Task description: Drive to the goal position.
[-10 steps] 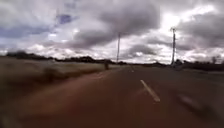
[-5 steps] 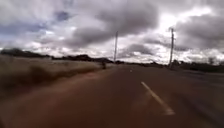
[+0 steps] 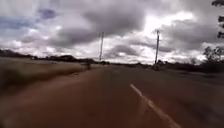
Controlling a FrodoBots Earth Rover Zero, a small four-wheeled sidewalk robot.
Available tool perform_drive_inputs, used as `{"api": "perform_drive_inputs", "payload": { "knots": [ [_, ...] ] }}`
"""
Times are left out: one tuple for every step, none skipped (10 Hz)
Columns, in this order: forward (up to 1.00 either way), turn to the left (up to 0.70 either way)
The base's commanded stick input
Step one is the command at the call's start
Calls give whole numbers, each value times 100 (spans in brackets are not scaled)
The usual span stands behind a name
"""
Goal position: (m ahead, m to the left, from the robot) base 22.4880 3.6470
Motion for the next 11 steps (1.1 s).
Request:
{"api": "perform_drive_inputs", "payload": {
  "knots": [
    [100,-26],
    [100,-21],
    [100,-15],
    [100,-9],
    [100,-4],
    [100,2],
    [100,4],
    [100,4],
    [100,4],
    [100,4],
    [100,4]
  ]
}}
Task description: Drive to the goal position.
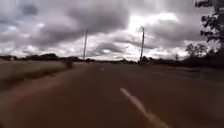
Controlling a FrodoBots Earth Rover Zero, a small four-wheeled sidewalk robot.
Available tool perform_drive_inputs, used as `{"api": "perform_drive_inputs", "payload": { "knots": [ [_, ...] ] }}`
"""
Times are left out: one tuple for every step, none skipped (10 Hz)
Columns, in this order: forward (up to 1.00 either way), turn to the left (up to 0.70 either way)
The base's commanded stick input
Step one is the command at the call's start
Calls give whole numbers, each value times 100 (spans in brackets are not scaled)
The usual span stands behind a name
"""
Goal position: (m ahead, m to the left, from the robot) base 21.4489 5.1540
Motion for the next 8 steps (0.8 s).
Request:
{"api": "perform_drive_inputs", "payload": {
  "knots": [
    [100,4],
    [100,4],
    [100,4],
    [100,4],
    [100,4],
    [100,4],
    [100,4],
    [100,4]
  ]
}}
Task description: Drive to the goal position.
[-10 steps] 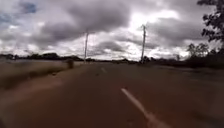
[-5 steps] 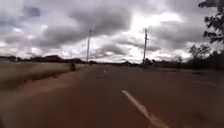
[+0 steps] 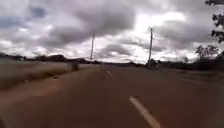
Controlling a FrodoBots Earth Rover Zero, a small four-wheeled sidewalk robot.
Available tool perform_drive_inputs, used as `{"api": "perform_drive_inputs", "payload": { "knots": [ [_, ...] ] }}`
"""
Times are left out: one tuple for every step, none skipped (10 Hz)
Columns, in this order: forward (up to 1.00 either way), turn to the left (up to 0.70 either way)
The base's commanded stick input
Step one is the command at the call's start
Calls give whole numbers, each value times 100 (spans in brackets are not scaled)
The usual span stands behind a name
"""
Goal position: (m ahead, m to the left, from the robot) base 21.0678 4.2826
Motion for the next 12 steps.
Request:
{"api": "perform_drive_inputs", "payload": {
  "knots": [
    [100,4],
    [100,4],
    [100,4],
    [100,4],
    [100,4],
    [100,4],
    [100,4],
    [100,4],
    [100,4],
    [100,4],
    [100,4],
    [100,4]
  ]
}}
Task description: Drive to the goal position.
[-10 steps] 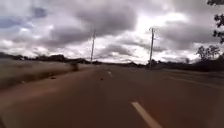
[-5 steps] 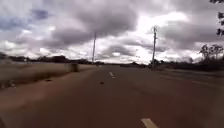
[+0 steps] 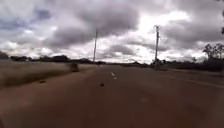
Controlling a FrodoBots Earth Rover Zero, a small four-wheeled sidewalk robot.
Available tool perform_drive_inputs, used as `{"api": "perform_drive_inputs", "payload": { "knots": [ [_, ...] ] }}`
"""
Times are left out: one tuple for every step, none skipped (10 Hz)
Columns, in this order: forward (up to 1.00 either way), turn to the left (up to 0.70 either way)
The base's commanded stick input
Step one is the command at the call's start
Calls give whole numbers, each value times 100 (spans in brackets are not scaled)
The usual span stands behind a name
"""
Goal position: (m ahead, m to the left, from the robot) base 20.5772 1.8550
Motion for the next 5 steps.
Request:
{"api": "perform_drive_inputs", "payload": {
  "knots": [
    [100,4],
    [100,4],
    [100,4],
    [100,4],
    [100,-4]
  ]
}}
